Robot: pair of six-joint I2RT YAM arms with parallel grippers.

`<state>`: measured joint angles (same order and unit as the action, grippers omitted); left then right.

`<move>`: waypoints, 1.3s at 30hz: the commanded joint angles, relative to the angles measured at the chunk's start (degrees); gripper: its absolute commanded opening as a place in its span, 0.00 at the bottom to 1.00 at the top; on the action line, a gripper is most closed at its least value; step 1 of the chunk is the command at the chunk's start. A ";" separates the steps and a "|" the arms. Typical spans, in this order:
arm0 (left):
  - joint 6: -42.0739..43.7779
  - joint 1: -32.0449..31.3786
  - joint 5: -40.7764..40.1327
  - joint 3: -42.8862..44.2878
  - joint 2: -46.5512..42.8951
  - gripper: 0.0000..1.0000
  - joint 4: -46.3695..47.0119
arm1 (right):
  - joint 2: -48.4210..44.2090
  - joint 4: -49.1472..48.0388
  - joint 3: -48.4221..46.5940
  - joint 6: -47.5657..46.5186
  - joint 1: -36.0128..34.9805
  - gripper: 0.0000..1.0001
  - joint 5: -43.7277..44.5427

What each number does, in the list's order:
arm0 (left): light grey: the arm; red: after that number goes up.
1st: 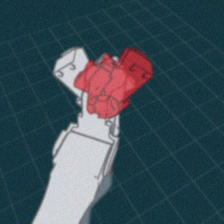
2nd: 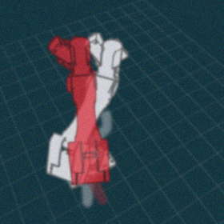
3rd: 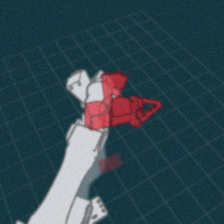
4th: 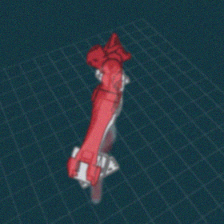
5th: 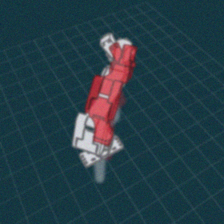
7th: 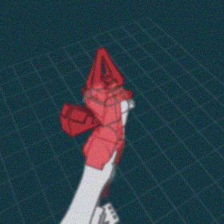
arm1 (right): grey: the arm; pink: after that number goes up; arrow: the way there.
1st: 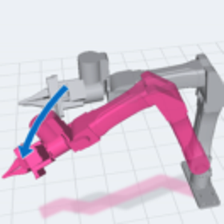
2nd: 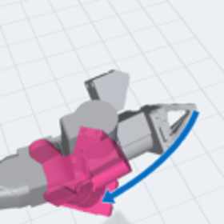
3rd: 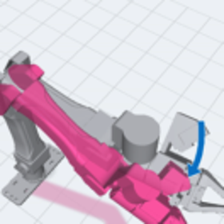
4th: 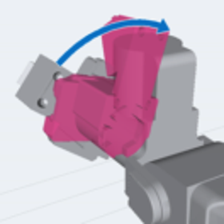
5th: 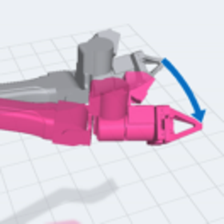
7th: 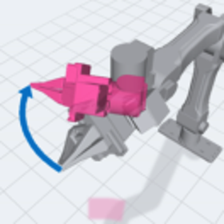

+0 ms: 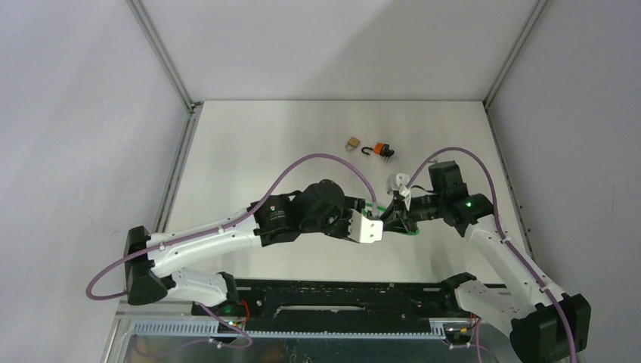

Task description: Unlock with the key

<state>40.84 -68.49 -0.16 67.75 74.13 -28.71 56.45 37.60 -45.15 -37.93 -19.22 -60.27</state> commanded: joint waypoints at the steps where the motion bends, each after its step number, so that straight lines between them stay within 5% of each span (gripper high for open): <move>1: -1.44 0.72 5.11 2.37 -0.78 0.51 -0.50 | -1.18 -1.72 -0.46 -0.75 0.58 0.00 -3.21; 7: -3.65 2.30 6.74 3.76 -0.53 0.55 -1.34 | -1.49 -2.19 -0.43 -0.25 0.98 0.00 -2.45; 11: -12.17 8.70 16.33 6.23 -0.52 0.68 -4.02 | -2.64 -3.13 -0.20 0.30 0.92 0.00 0.52; 17: -31.52 21.41 33.63 7.47 2.48 0.73 -4.79 | -6.47 -8.62 1.72 2.49 -0.92 0.00 9.60; 24: -60.63 28.93 48.96 3.49 8.26 0.70 7.52 | -6.55 -12.68 2.42 3.05 -4.02 0.00 19.01; 30: -80.24 29.90 52.99 -0.42 12.74 0.65 20.66 | -6.00 -12.73 2.72 2.83 -3.65 0.00 20.06; 39: -92.25 30.06 53.56 -2.94 19.49 0.60 24.76 | -5.39 -12.30 2.88 2.78 -2.33 0.00 19.75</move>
<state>-43.38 -38.70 50.68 66.89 92.40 -8.64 51.00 29.63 -41.76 -34.89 -21.98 -40.45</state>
